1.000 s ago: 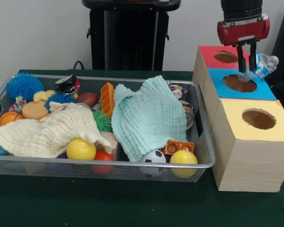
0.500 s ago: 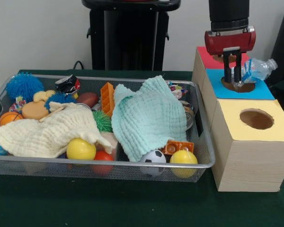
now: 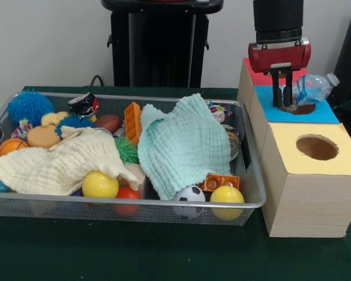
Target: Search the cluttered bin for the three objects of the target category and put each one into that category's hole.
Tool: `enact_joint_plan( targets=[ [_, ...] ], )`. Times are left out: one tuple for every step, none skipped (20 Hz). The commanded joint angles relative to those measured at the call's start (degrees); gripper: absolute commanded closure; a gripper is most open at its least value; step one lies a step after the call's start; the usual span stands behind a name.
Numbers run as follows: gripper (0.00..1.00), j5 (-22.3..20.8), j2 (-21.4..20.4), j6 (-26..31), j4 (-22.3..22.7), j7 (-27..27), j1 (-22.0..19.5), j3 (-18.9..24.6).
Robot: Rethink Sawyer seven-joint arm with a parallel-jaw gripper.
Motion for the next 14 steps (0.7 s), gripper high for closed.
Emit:
enact_joint_plan(
  targets=[
    [1.0, -0.6, 5.0, 2.3, -0.1, 8.4, -1.2, -2.3],
    [1.0, -0.7, 5.3, 1.9, -0.2, 8.3, -1.2, -2.4],
    [1.0, -0.9, 5.6, 1.5, -0.4, 8.2, -1.2, -2.5],
    [1.0, -1.1, 6.0, 1.1, -0.6, 8.2, -1.3, -2.4],
    [1.0, -1.3, 6.4, 0.8, -0.9, 8.0, -1.4, -2.5],
    [1.0, -1.4, 6.6, 0.5, -1.1, 7.9, -1.4, -2.6],
    [1.0, -1.6, 6.8, 0.4, -1.2, 7.7, -1.4, -2.7],
    [1.0, -1.8, 6.9, 0.2, -1.4, 7.6, -1.4, -2.8],
    [1.0, -2.0, 7.2, 0.1, -1.6, 7.4, -1.7, -2.7],
    [1.0, -2.4, 7.3, -0.2, -1.9, 7.0, -1.8, -2.8],
    [1.0, -2.3, 7.4, 0.0, -2.1, 6.9, -1.6, -3.2],
    [1.0, -2.5, 7.4, -0.2, -2.2, 6.7, -1.3, -3.6],
    [1.0, -3.2, 7.5, -1.2, -2.8, 6.1, -0.9, -4.3],
    [1.0, -3.2, 7.3, -0.6, -3.3, 5.7, -0.9, -4.3]
  ],
)
